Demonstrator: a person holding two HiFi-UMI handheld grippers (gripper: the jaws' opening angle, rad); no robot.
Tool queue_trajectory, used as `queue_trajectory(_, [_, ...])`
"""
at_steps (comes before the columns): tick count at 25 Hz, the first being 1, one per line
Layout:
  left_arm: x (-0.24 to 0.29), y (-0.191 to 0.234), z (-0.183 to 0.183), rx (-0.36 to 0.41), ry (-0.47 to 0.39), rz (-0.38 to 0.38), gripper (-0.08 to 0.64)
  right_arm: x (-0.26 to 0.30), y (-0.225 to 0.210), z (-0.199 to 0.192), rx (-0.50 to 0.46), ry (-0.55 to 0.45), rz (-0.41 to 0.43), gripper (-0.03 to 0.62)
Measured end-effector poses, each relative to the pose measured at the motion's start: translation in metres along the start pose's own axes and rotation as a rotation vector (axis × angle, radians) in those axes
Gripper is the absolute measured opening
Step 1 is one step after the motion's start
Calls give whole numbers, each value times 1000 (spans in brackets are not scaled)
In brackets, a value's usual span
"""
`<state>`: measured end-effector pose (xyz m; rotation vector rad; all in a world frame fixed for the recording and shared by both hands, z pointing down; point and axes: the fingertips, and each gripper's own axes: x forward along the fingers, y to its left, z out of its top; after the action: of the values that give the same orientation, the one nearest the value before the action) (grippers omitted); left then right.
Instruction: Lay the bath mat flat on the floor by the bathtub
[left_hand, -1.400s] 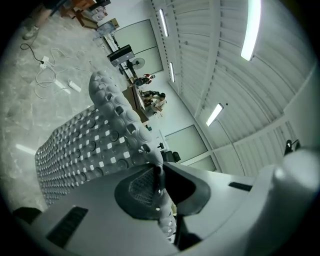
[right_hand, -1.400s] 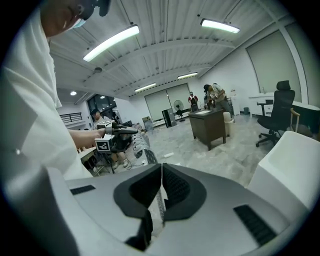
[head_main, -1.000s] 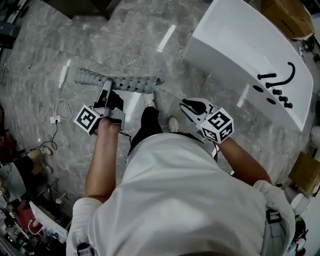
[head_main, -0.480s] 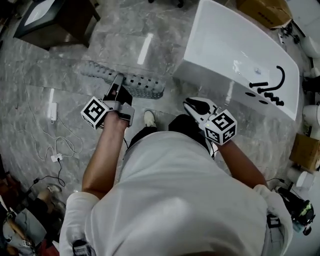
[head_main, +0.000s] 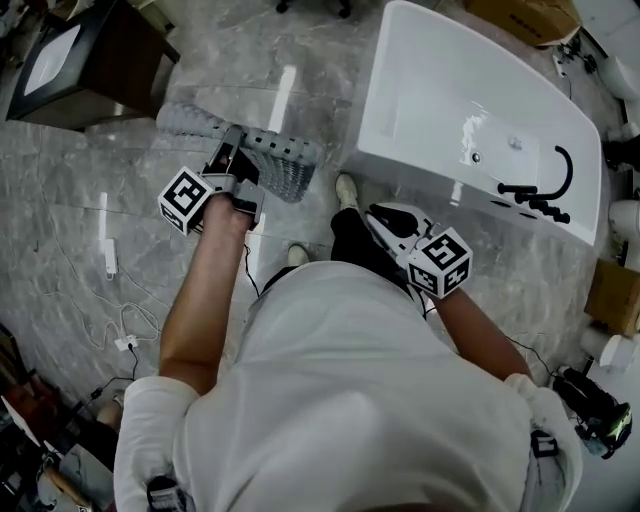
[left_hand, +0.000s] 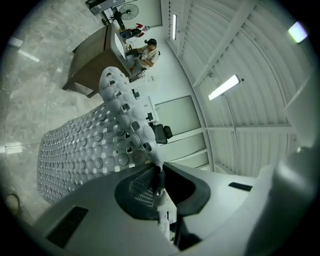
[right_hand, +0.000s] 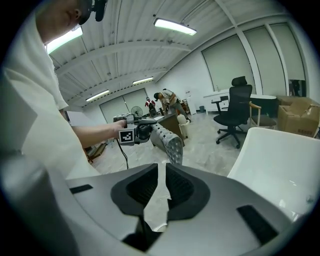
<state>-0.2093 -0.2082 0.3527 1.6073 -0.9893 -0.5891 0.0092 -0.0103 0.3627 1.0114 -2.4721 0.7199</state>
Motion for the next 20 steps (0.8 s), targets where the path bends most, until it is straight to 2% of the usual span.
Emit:
queue_trajectory(3, [37, -1, 4, 3, -15, 10, 37, 0, -33, 16, -23, -9, 12, 60])
queue_trajectory(9, [183, 12, 18, 0, -11, 75, 37, 11, -146, 55, 33, 5, 35, 59])
queue_trajectory(15, [333, 44, 26, -5, -19, 87, 37, 15, -212, 38, 143, 71, 58, 58])
queue_trajectory(20, [460, 69, 21, -7, -14, 84, 37, 17, -254, 30, 186, 98, 64, 58])
